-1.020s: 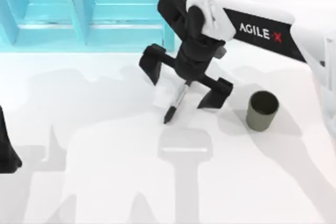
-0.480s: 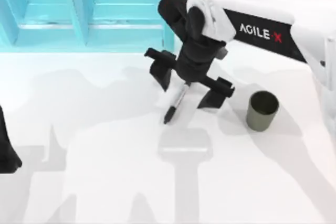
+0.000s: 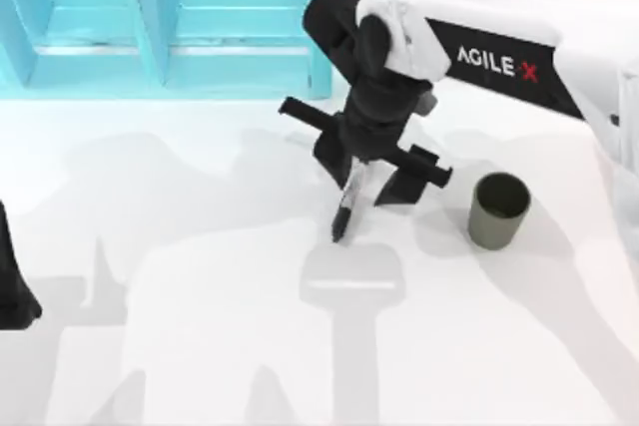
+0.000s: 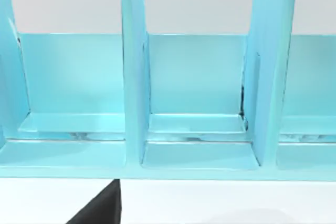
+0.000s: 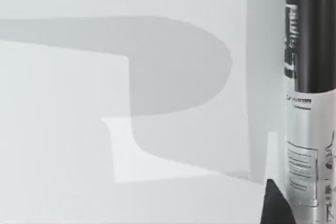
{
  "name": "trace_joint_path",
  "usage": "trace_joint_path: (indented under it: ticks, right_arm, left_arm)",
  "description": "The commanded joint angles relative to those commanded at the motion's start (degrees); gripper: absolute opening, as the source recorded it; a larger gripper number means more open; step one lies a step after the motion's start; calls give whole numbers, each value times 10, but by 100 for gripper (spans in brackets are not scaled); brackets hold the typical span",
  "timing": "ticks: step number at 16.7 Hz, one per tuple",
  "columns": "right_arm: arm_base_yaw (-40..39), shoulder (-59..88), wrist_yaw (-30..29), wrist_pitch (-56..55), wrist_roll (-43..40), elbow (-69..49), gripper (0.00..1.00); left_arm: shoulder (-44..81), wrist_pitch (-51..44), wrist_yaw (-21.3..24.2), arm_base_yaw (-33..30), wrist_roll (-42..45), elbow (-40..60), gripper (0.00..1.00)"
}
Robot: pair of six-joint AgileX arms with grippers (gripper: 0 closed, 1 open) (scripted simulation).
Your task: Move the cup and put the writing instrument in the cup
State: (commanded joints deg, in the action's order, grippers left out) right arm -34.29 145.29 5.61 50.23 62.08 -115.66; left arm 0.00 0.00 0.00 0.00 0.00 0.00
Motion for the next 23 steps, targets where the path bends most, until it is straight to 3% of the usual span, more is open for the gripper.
trace_joint_path:
  ticks: [7, 16, 23]
  right_arm:
    - [5, -51, -21, 44, -21, 13, 0]
    - [-63, -259, -30, 105, 45, 149, 0]
    - [-72, -280, -31, 113, 55, 167, 0]
  left_arm:
    - [0, 0, 0, 0, 0, 0, 100]
    - [0, 0, 0, 0, 0, 0, 100]
    - [0, 0, 0, 0, 0, 0, 100]
